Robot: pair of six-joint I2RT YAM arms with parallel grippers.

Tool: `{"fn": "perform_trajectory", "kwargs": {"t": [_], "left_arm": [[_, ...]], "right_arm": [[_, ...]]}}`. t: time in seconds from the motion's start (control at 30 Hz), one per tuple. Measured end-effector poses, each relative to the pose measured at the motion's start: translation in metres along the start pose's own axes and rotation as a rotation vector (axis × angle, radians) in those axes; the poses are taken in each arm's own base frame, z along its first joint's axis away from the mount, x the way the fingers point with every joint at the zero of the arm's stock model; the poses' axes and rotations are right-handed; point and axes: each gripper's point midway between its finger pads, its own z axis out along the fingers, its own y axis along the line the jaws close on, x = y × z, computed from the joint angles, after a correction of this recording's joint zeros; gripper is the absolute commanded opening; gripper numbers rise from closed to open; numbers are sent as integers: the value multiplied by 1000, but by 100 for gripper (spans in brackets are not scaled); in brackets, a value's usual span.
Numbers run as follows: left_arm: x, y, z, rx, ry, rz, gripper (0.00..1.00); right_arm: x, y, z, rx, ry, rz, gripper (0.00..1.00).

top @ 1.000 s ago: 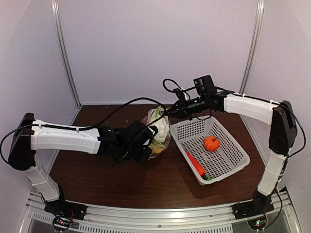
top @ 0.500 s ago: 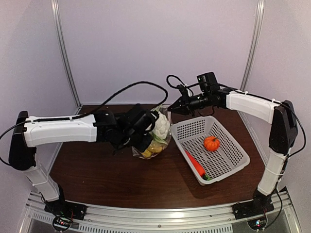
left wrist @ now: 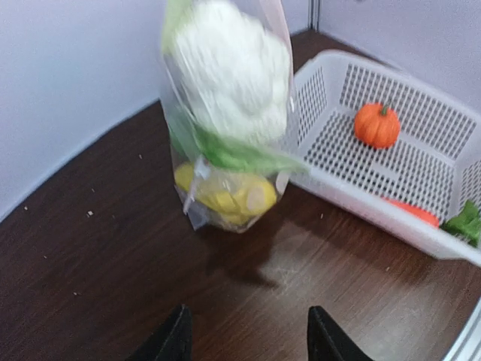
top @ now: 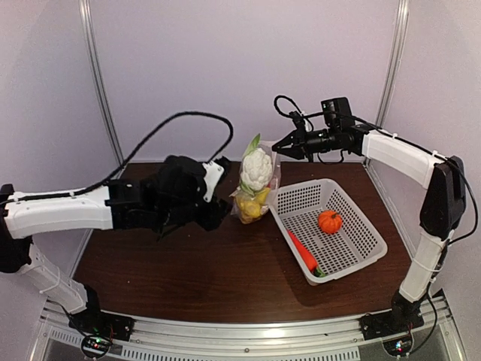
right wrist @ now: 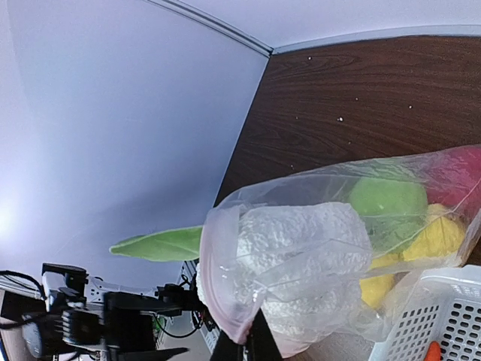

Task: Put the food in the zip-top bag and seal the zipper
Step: Adjust the zipper food storage bag at the center of the board.

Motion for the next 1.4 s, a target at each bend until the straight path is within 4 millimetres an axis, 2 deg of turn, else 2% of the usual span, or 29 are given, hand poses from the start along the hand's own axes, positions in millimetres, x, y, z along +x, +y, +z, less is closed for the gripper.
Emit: {"fn": "perform_trajectory", "kwargs": {"t": [0.07,0.1,0.13,0.17,0.23,0.33,0.6,0.8,0.97,1.13,1.27,1.4], "left_arm": [[56,-5,35,-25,117,63,54],[75,-6,47,-40,161,92,53],[87,-6,57,-52,191,115,53],[92,-5,64,-60,199,123,53],[90,-1,73,-68,188,122,52],[74,12,80,-74,135,95,52],[46,50,100,-52,24,80,55],[50,45,123,37,1,165,52],[62,38,144,101,27,230,37],[63,48,155,89,28,249,34],[59,54,156,73,15,250,25],[52,55,160,68,-9,254,7]], "right_arm": [[3,-4,1,3,4,9,0],[2,-4,2,2,3,9,0],[2,-4,2,0,1,8,0],[2,-4,2,-2,-2,7,0],[1,-4,3,-5,-5,9,0],[4,-7,3,-7,-7,17,0],[3,-5,2,-18,-18,26,0],[3,-4,2,-23,-20,32,0],[3,-4,3,-25,-22,34,0],[4,-6,3,-28,-20,37,0],[5,-6,3,-29,-20,39,0],[5,-6,3,-29,-21,38,0]]}}
